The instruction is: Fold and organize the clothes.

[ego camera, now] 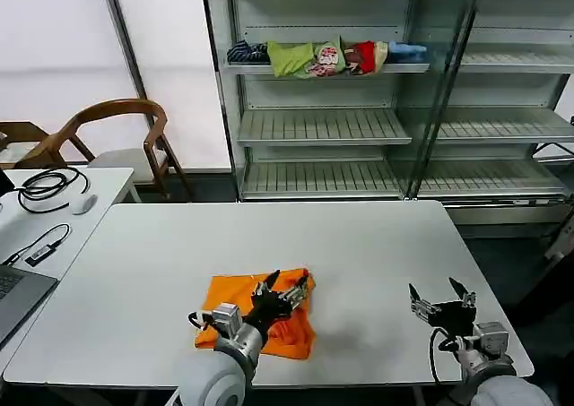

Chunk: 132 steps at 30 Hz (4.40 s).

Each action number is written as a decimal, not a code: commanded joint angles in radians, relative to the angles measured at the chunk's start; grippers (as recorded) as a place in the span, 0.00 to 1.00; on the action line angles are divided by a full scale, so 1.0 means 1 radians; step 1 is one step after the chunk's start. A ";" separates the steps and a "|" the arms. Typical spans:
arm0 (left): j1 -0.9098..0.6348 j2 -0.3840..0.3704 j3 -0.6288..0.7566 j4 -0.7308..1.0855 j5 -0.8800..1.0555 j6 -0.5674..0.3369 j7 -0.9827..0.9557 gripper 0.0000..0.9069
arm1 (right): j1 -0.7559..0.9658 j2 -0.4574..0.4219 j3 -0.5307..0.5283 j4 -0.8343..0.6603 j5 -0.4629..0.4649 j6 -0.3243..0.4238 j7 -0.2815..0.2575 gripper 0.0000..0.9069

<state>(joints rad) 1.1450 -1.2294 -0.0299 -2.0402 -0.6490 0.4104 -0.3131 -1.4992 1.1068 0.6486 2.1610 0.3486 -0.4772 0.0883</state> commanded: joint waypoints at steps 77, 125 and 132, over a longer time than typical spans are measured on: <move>0.181 0.095 -0.192 0.131 0.014 -0.029 -0.097 0.03 | 0.091 0.007 -0.058 -0.059 -0.012 0.004 -0.003 1.00; 0.190 0.303 -0.469 -0.260 -0.181 0.170 -0.093 0.04 | 0.067 -0.014 -0.029 -0.042 -0.011 0.017 -0.011 1.00; 0.227 0.480 -0.632 -0.137 -0.166 0.169 -0.037 0.03 | 0.045 -0.020 0.002 -0.044 -0.006 0.023 -0.015 1.00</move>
<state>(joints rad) 1.3642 -0.8863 -0.6234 -2.1947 -0.8220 0.5764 -0.3558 -1.4310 1.0890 0.6226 2.1119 0.3417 -0.4559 0.0741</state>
